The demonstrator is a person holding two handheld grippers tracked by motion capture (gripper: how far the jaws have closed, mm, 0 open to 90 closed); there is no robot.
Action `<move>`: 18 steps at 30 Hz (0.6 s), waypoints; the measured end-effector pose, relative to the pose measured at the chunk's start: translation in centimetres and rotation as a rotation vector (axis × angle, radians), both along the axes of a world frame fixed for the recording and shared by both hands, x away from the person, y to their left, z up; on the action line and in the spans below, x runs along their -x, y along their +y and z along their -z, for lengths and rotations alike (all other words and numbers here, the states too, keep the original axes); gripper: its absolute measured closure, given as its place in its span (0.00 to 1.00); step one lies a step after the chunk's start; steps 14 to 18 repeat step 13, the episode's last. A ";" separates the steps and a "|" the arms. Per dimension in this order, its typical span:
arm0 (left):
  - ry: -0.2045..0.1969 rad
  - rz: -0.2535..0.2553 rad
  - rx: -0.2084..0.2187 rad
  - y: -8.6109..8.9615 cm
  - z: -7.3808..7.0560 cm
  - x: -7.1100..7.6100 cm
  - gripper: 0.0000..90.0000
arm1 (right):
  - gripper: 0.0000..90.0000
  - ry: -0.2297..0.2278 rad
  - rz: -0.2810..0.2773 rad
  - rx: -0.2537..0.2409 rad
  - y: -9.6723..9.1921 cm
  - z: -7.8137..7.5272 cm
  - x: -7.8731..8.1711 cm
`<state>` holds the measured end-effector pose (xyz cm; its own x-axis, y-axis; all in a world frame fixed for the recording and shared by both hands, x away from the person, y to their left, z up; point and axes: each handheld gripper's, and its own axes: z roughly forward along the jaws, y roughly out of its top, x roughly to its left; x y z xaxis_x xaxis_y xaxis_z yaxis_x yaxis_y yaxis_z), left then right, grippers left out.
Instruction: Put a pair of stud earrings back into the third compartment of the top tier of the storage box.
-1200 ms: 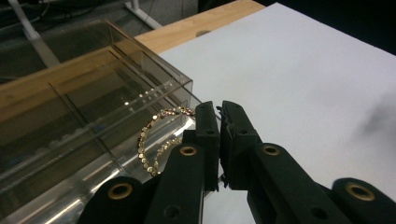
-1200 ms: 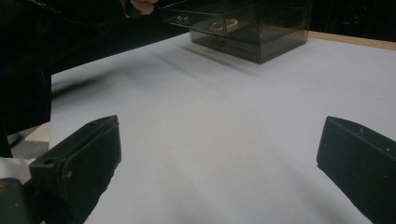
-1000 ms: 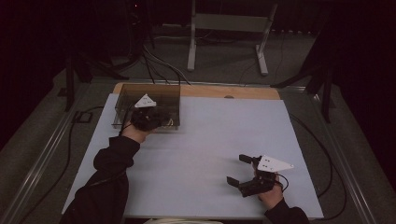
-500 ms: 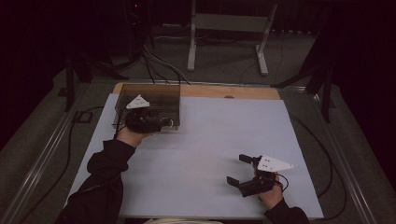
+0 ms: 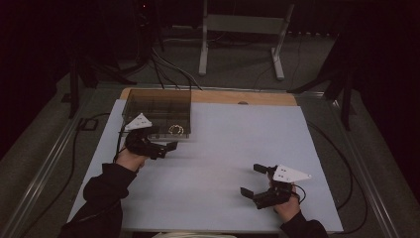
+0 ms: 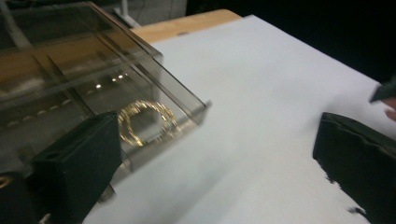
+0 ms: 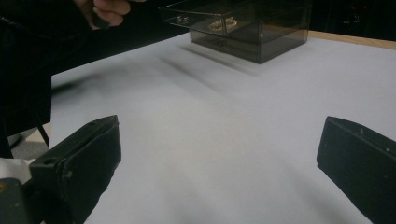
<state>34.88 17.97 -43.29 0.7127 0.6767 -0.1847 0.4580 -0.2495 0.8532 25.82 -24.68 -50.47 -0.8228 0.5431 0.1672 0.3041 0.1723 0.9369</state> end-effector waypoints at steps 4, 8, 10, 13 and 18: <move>-0.002 0.005 0.006 0.5 0.5 1.1 0.01 | 0.00 -0.001 0.000 0.000 0.0 0.0 0.0; -0.021 0.011 0.015 1.0 1.0 2.5 0.01 | 0.00 0.003 0.000 0.000 0.0 0.0 0.0; -0.026 0.014 0.012 1.2 1.4 3.1 0.01 | 0.00 0.002 0.001 0.001 0.0 0.0 -0.1; -0.027 0.027 0.002 1.6 2.3 4.2 0.01 | 0.00 0.004 0.002 -0.001 0.0 0.0 0.0; -0.027 0.027 0.002 1.6 2.3 4.2 0.01 | 0.00 0.004 0.002 -0.001 0.0 0.0 0.0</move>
